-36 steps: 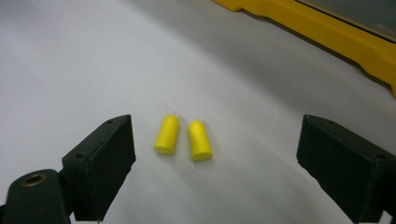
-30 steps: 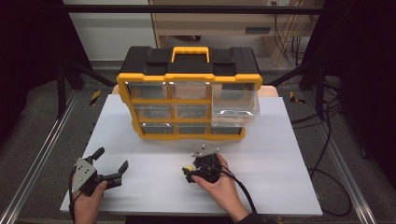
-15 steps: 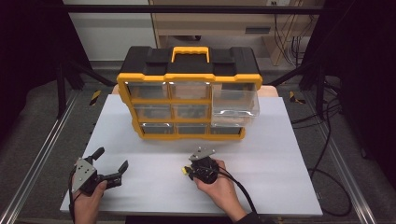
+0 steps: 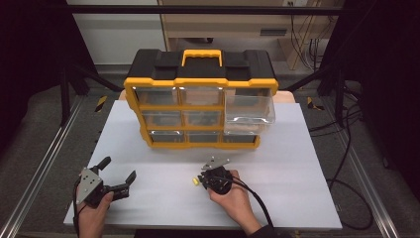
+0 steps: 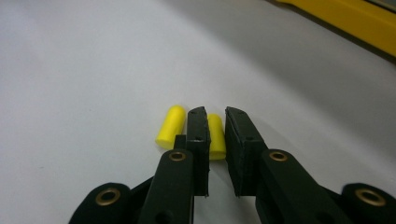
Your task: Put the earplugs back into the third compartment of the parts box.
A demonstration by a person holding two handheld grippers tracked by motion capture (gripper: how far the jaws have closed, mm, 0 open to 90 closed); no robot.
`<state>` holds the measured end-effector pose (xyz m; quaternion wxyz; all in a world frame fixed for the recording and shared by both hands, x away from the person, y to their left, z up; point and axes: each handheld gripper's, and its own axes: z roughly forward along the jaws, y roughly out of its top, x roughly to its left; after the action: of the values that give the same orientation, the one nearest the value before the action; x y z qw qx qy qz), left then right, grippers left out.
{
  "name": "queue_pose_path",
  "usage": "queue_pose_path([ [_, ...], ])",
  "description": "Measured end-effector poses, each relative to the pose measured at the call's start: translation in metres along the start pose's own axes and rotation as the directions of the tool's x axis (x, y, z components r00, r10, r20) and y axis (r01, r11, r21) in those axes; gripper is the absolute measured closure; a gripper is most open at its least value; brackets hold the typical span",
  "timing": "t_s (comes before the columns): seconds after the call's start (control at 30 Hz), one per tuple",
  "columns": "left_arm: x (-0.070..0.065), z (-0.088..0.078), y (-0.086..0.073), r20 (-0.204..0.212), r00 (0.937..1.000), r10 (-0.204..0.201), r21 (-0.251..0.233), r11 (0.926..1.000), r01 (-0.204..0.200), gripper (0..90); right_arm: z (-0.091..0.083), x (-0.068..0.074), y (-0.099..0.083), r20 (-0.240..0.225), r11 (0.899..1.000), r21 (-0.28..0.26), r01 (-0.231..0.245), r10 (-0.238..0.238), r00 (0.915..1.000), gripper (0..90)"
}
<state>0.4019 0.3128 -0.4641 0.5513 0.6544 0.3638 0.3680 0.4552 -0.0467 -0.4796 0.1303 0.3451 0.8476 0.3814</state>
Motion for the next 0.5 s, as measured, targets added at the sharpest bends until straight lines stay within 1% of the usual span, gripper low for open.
queue_pose_path([
  [0.17,0.001,0.0,0.0,0.002,1.0,-0.005,0.002,1.0,0.005,0.7,-0.01,-0.005,-0.003,0.003,0.999,-0.036,-0.016,0.016,0.9999,80.4],
  [0.3,0.002,-0.001,0.0,-0.003,0.9999,-0.013,0.0,0.9999,0.013,0.7,-0.023,-0.012,-0.008,0.03,0.997,-0.074,-0.015,0.017,0.9994,80.6],
  [0.37,0.002,-0.001,0.0,-0.004,0.9999,-0.016,-0.001,0.9999,0.016,0.7,-0.034,-0.018,-0.01,0.065,0.994,-0.113,-0.011,0.018,0.9977,80.7],
  [0.43,0.002,-0.001,0.0,-0.004,0.9999,-0.015,-0.002,0.9999,0.015,0.7,-0.043,-0.024,-0.013,0.091,0.99,-0.138,-0.016,0.028,0.9955,80.7],
  [0.47,0.002,-0.001,0.0,-0.003,0.9999,-0.015,-0.001,0.9999,0.015,0.6,-0.049,-0.028,-0.015,0.105,0.988,-0.154,-0.022,0.039,0.9937,80.8],
  [0.5,0.002,-0.001,0.0,-0.003,0.9999,-0.015,0.0,0.9999,0.015,0.7,-0.055,-0.033,-0.017,0.12,0.985,-0.171,-0.039,0.06,0.991,80.8],
])
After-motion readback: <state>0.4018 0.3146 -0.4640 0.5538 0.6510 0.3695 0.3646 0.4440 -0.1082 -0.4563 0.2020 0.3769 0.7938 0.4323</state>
